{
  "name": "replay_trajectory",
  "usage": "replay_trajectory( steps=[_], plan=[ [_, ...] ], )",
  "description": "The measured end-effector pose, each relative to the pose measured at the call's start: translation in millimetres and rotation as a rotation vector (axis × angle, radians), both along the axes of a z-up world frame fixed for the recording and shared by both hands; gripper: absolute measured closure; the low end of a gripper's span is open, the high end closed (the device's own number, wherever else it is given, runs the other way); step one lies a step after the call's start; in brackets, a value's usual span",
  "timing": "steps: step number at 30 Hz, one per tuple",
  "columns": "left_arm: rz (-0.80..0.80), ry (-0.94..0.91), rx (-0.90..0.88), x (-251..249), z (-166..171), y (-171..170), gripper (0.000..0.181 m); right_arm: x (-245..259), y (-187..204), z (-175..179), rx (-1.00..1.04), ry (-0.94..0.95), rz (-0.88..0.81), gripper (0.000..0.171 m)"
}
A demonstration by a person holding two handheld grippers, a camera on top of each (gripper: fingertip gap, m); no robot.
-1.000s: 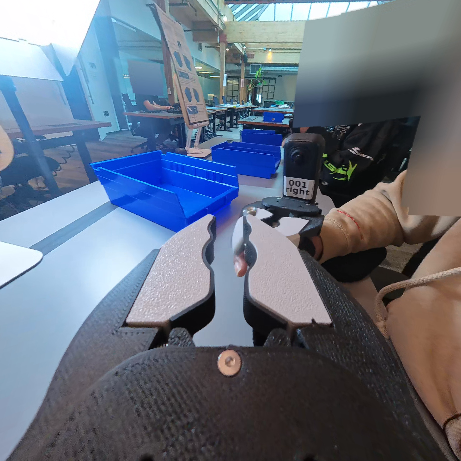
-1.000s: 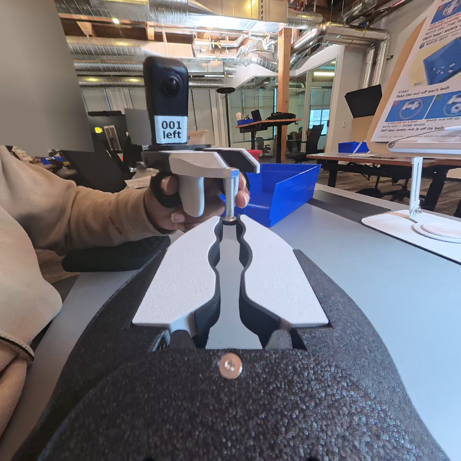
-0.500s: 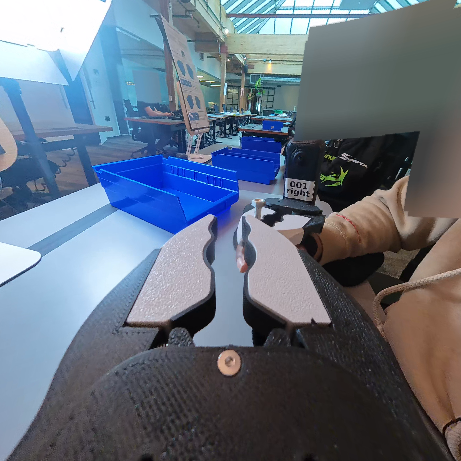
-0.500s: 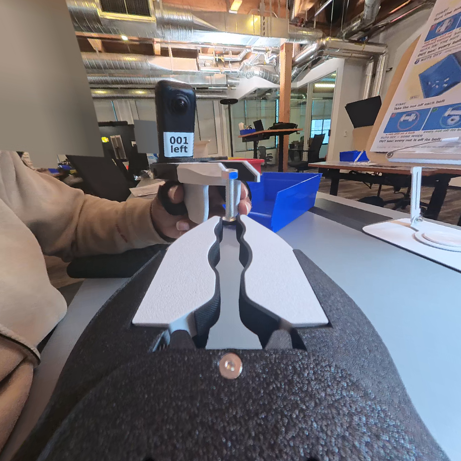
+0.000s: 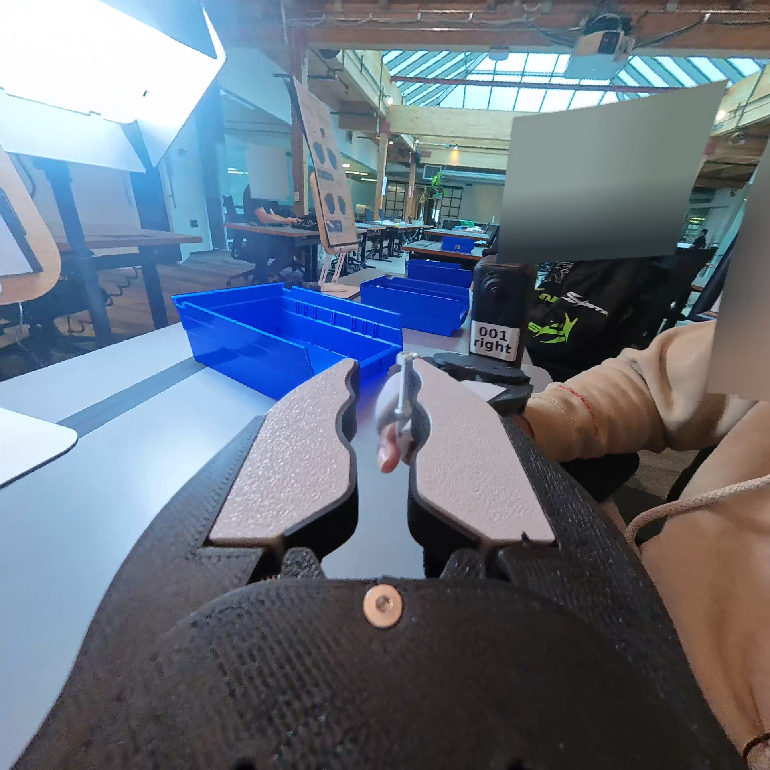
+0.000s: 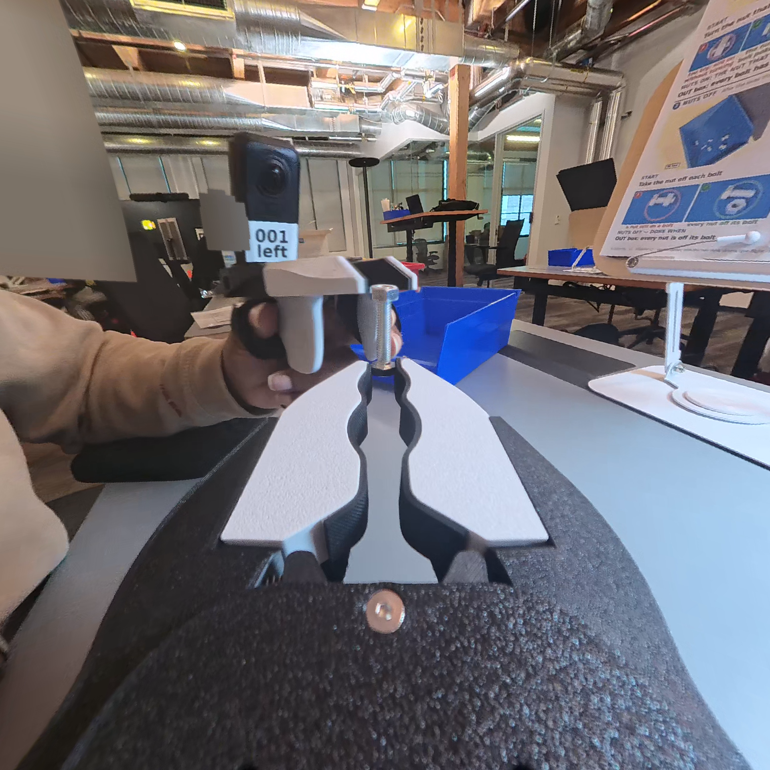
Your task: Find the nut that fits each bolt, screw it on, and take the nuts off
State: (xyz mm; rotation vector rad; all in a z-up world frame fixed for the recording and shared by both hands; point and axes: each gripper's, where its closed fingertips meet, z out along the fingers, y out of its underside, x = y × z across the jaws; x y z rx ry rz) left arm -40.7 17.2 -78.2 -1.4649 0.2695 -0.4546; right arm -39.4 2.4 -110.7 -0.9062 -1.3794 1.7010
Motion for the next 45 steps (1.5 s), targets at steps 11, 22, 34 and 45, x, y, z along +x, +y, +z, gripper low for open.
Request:
replay_trajectory(
  steps=[11, 22, 34, 45],
  plan=[
    [0.051, 0.011, 0.002, -18, -2, -4, 0.162, -17, -3, 3, -0.023, 0.015, 0.008, 0.161],
    [-0.002, 0.028, -0.021, -3, -7, -2, 0.17, -14, -9, 0, -0.004, 0.013, 0.023, 0.161],
    [-0.045, 0.161, -0.035, 13, -13, -4, 0.171, -13, -18, -10, 0.083, -0.02, 0.029, 0.161],
    [-0.016, 0.075, 0.007, -6, -4, -8, 0.169, -7, -12, -2, 0.024, 0.001, 0.054, 0.162]
  ],
)
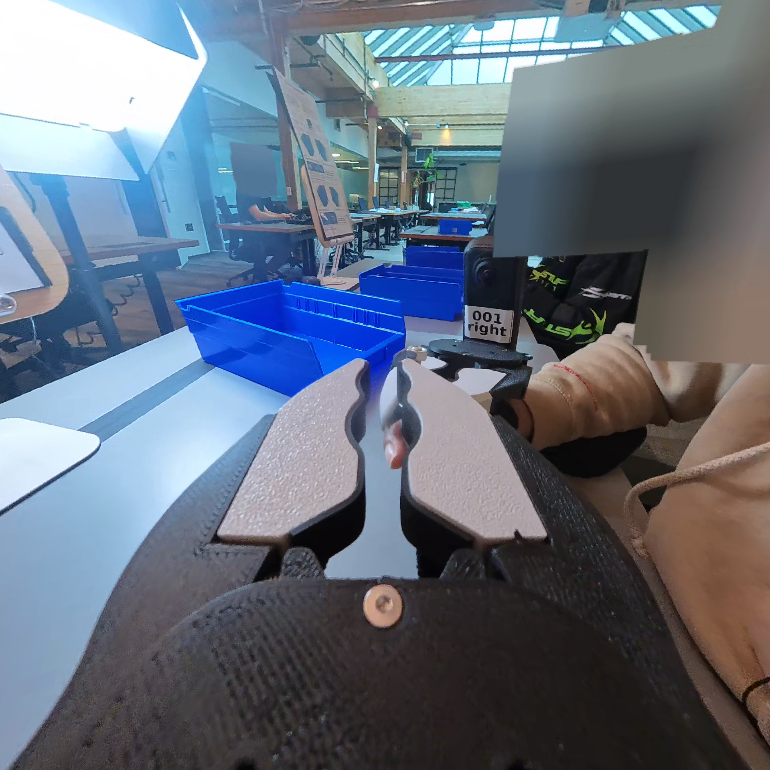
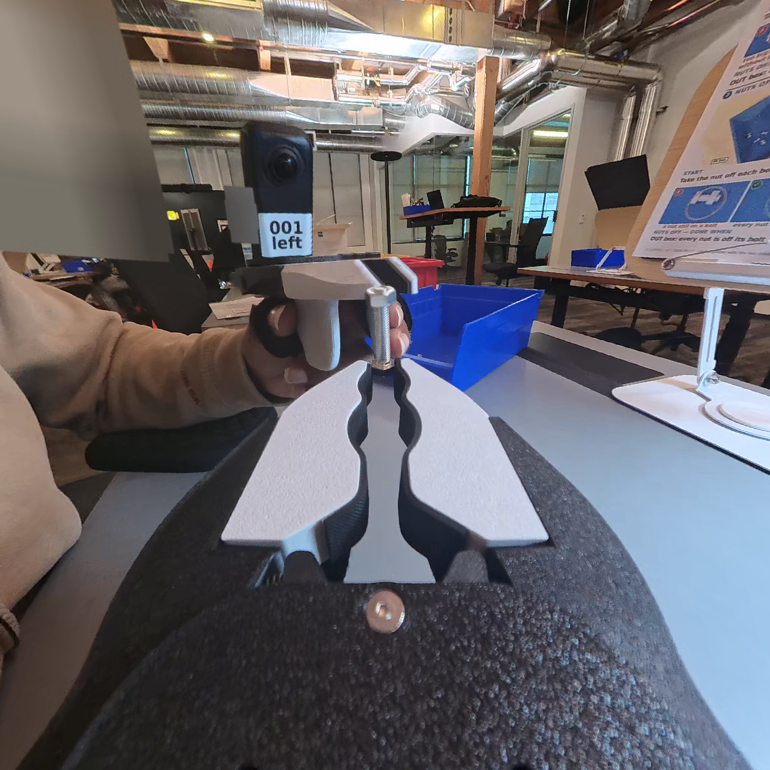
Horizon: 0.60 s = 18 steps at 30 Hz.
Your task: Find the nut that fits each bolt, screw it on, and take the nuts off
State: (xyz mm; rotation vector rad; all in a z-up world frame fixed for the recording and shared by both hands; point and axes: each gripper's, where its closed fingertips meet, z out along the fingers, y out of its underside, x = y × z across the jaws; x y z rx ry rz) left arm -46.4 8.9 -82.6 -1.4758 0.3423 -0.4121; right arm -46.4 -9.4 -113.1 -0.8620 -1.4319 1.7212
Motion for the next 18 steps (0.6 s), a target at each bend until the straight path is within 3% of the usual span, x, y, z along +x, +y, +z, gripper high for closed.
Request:
replay_trajectory(
  steps=[3, 7, 13, 18],
  plan=[
    [-0.026, -0.052, -0.002, 0, 2, -1, 0.165, -3, 5, -3, -0.004, -0.022, -0.017, 0.161],
    [-0.021, 0.014, -0.018, 11, -6, 4, 0.158, -7, 3, -11, 0.017, -0.066, -0.022, 0.161],
    [0.08, 0.0, -0.034, -16, -11, 8, 0.172, -4, 5, -8, -0.006, -0.068, -0.01, 0.161],
    [0.01, -0.002, -0.037, 1, -12, 7, 0.16, -8, 7, -15, 0.001, -0.11, -0.028, 0.161]
  ],
)
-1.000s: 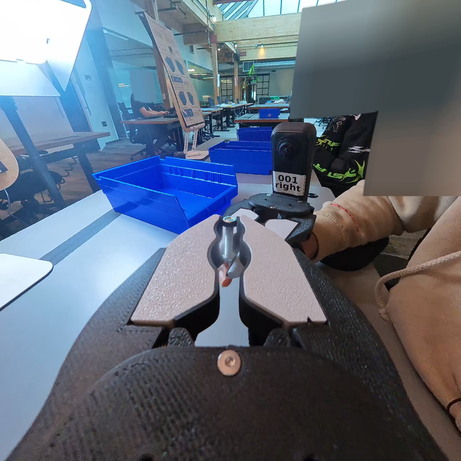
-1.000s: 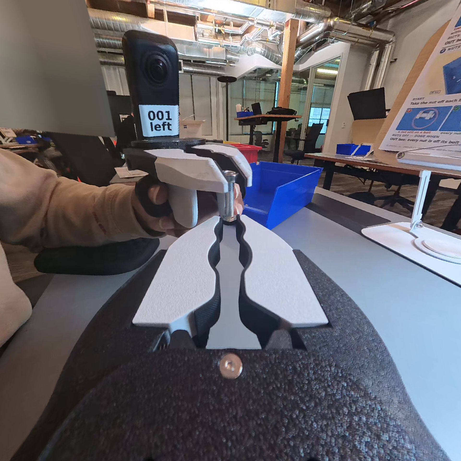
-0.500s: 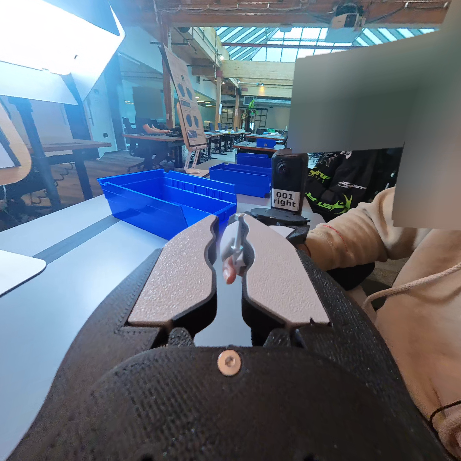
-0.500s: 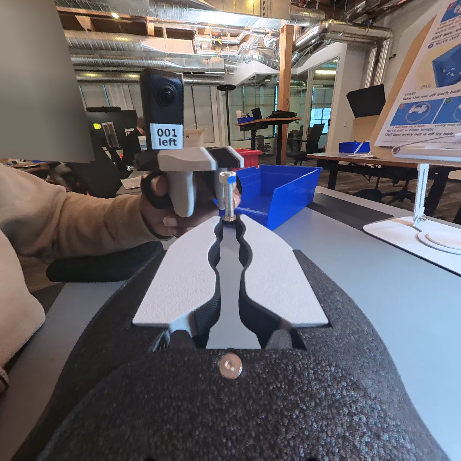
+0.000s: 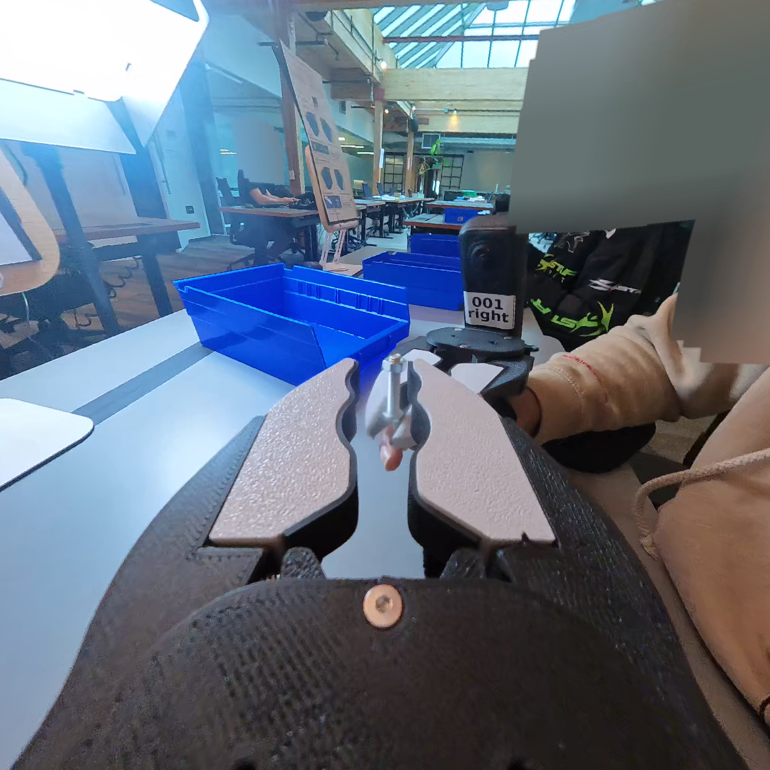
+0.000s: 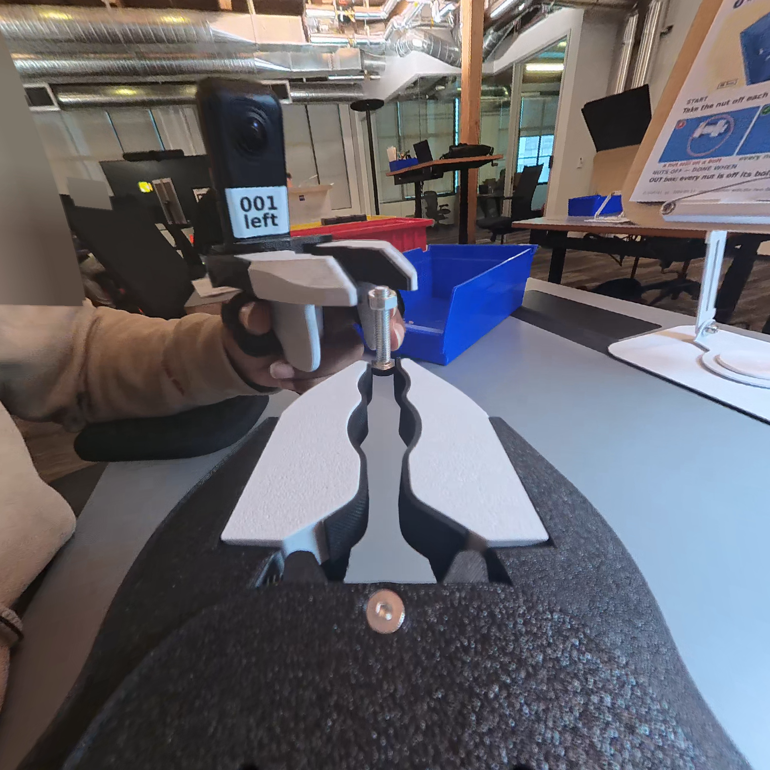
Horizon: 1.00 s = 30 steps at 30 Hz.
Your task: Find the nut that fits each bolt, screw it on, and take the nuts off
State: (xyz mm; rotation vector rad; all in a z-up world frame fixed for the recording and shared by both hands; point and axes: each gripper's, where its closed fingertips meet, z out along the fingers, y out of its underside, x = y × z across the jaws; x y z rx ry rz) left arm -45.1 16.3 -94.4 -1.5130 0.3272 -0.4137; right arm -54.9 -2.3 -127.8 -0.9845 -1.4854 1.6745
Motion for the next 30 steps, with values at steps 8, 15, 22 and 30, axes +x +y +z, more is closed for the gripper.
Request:
replay_trajectory(
  steps=[8, 15, 22, 30],
  plan=[
    [0.051, -0.003, -0.029, -13, -8, 3, 0.162, -1, 3, -2, -0.022, -0.029, 0.008, 0.161],
    [0.003, -0.024, -0.042, -1, -9, 3, 0.168, -1, 1, -3, -0.03, -0.026, 0.017, 0.161],
    [-0.01, 0.019, -0.046, 5, -11, 3, 0.171, -1, -4, -7, 0.012, -0.03, 0.016, 0.161],
    [-0.034, 0.047, -0.031, 9, -9, 0, 0.17, 1, -7, -6, 0.035, -0.011, 0.021, 0.161]
  ],
)
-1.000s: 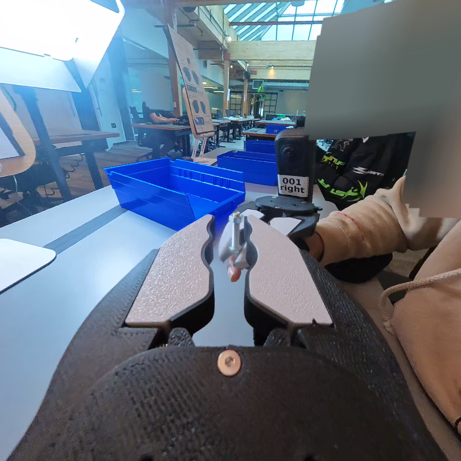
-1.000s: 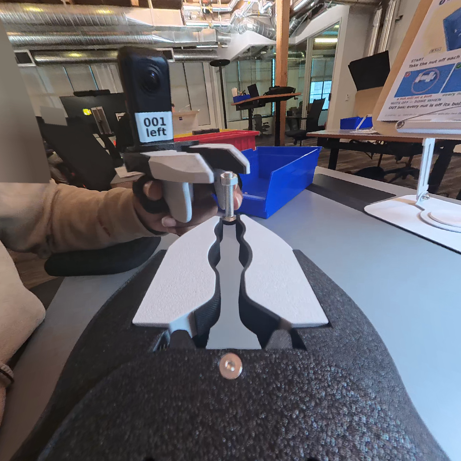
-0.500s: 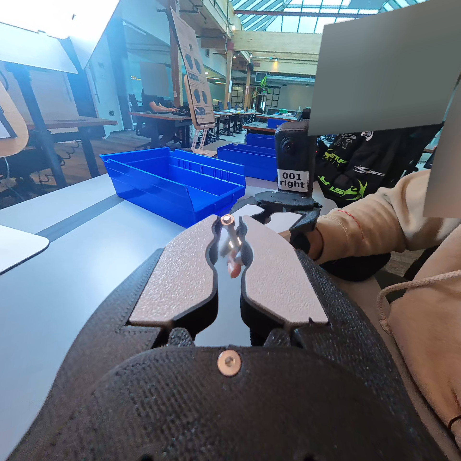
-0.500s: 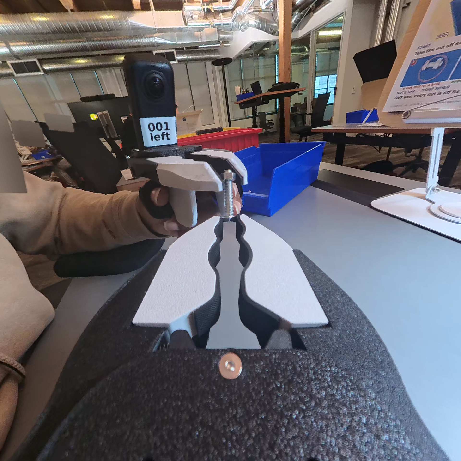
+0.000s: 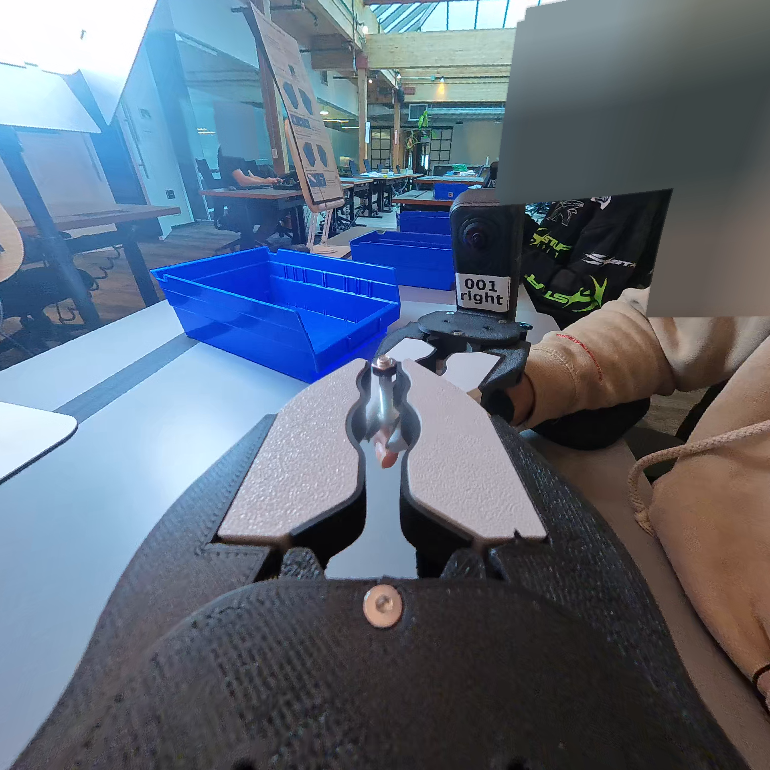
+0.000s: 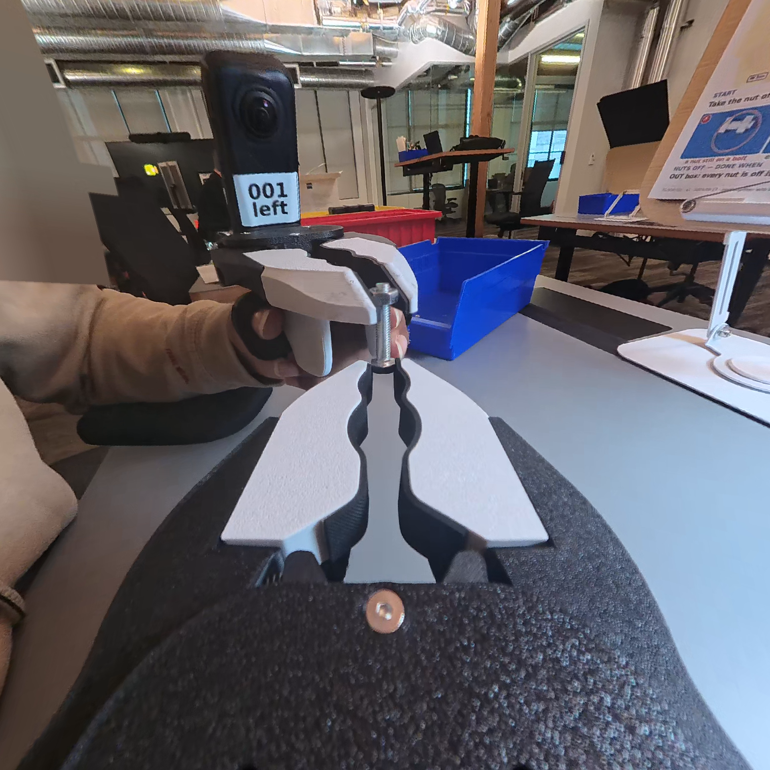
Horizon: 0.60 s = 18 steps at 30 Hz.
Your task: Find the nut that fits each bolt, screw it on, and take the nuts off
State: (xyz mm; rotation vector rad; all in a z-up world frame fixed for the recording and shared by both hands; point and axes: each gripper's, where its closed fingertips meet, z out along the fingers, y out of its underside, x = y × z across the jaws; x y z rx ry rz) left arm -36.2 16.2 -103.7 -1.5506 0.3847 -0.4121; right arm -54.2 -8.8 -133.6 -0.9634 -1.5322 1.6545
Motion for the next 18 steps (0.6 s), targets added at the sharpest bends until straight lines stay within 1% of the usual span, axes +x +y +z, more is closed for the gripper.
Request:
replay_trajectory(
  steps=[5, 6, 7, 9, 12, 14, 17, 18],
  plan=[
    [0.004, -0.011, 0.015, -3, 1, -1, 0.164, 4, 1, 6, -0.03, 0.026, 0.016, 0.162],
    [-0.003, -0.023, 0.017, -4, 2, -2, 0.164, 5, 1, 8, -0.038, 0.032, 0.017, 0.162],
    [0.016, -0.034, 0.019, -9, 3, -2, 0.169, 5, 3, 10, -0.048, 0.04, 0.017, 0.162],
    [0.058, -0.064, 0.032, -21, 5, -1, 0.172, 6, 6, 13, -0.072, 0.045, 0.014, 0.162],
    [0.012, -0.117, 0.027, -16, 10, -2, 0.165, 4, 11, 12, -0.075, 0.036, 0.0, 0.162],
    [0.001, -0.073, 0.026, -6, 8, -1, 0.161, 3, 9, 9, -0.061, 0.023, 0.0, 0.162],
    [0.032, -0.033, 0.021, -6, 5, 2, 0.162, 3, 4, 9, -0.049, 0.027, 0.012, 0.162],
    [0.044, -0.042, 0.019, -11, 6, 2, 0.168, 4, 4, 10, -0.058, 0.033, 0.016, 0.162]
  ],
)
